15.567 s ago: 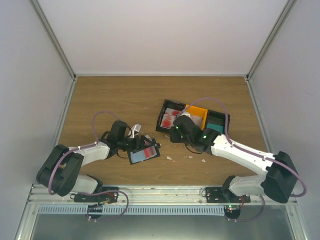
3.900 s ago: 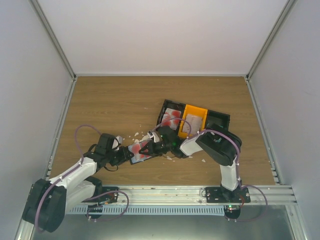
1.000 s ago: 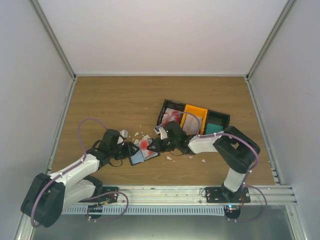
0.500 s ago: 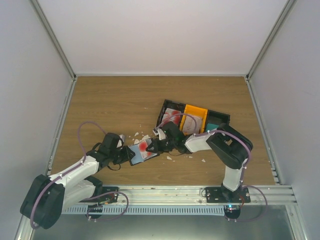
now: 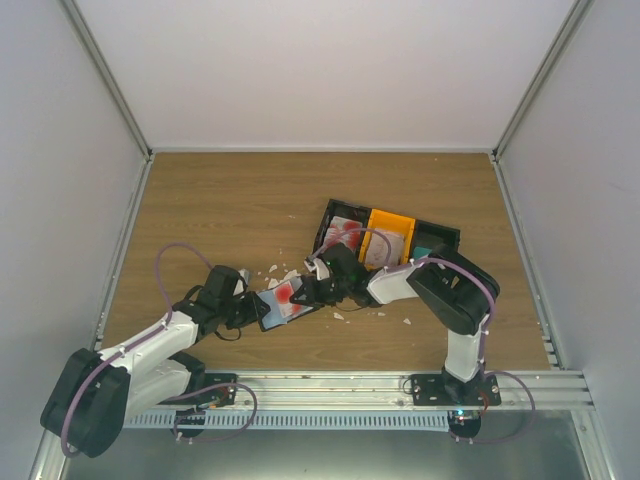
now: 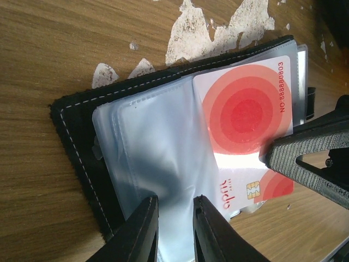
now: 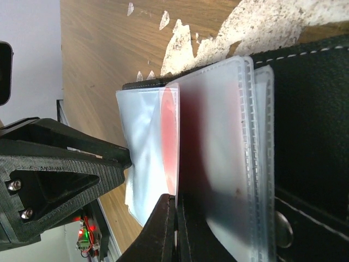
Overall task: Put the credit cards into the card holder
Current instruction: Insert the credit card into the card holder.
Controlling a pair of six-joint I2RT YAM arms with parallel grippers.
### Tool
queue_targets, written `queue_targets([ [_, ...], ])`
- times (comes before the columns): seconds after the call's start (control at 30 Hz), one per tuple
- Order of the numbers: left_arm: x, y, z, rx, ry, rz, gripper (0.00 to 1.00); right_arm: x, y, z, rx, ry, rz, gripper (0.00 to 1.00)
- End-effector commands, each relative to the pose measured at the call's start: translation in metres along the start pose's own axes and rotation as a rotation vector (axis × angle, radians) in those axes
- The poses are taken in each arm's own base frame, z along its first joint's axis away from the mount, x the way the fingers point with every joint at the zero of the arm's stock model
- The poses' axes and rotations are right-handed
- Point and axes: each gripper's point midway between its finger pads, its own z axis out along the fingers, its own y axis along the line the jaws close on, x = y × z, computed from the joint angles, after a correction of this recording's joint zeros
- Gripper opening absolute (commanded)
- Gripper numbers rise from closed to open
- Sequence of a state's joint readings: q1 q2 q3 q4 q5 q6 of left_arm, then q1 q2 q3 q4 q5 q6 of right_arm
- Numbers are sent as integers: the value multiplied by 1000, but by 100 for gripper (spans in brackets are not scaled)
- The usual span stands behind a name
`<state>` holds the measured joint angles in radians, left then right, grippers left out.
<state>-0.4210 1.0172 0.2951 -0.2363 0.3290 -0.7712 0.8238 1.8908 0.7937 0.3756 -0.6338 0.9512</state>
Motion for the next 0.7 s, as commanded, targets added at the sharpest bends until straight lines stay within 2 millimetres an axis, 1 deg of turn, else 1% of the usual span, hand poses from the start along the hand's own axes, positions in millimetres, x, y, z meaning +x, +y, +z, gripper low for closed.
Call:
queue_targets([
  [0.0,15,26,5,-87,36,-29,22,17,-16,2,70,29,65,1],
  [0.13,14,27,4,-93,30,-36,22,14,-24,-8,146,-13,89,0],
  [0.23,13,27,4,-96,25,-40,22,14,-23,-11,155,-17,90,0],
  [0.4,13,28,4,-101,23,-41,22,16,-28,-8,163,-9,109,1],
  [0.5,13,27,5,-97,25,-41,22,19,-26,-5,138,9,104,1],
  [0.67,13,25,6,-88,31,-39,22,30,-16,9,80,82,87,0],
])
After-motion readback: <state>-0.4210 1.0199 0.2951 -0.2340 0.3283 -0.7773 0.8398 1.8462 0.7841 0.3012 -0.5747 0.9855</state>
